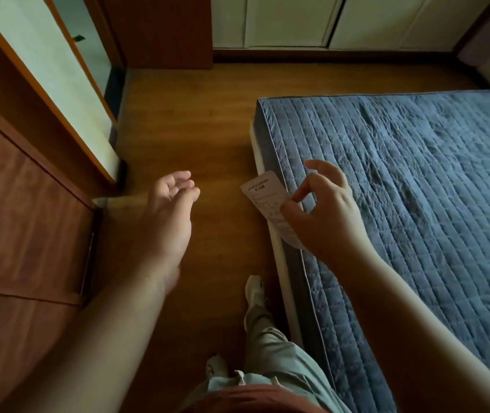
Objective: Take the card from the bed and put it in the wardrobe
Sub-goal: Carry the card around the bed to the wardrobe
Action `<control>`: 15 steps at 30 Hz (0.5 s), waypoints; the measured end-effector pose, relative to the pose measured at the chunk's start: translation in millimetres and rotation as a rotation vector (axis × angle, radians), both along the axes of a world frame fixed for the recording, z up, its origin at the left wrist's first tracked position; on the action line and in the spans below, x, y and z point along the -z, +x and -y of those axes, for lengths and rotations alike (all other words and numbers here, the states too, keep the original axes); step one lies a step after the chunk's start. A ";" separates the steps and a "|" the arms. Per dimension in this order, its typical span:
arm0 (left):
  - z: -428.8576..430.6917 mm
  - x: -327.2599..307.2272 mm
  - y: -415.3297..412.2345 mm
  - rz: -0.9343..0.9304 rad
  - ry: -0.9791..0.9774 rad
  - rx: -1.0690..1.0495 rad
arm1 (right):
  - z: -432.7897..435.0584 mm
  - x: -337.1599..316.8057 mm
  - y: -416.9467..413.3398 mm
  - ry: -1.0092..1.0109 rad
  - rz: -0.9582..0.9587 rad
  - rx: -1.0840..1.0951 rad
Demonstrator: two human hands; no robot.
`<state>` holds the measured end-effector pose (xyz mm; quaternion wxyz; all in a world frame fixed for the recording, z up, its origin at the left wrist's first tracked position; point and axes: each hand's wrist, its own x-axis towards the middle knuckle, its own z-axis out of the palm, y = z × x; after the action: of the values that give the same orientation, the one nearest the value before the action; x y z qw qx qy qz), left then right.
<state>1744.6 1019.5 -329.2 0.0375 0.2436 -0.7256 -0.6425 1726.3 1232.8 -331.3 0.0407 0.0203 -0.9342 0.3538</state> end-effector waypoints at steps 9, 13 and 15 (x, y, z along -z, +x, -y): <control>-19.1 -8.6 -110.9 0.034 -0.029 -0.053 | -12.0 8.6 -127.8 -0.050 -0.014 -0.060; -36.6 -21.0 -167.3 0.052 -0.072 -0.038 | -27.8 2.4 -189.7 -0.077 -0.010 -0.080; -44.7 -25.9 -193.4 0.046 -0.080 -0.041 | -36.5 -1.1 -217.9 -0.078 -0.009 -0.081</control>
<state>1551.2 1064.2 -303.3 0.0439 0.2714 -0.7462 -0.6063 1508.3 1269.3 -330.2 0.0313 0.0580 -0.9179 0.3913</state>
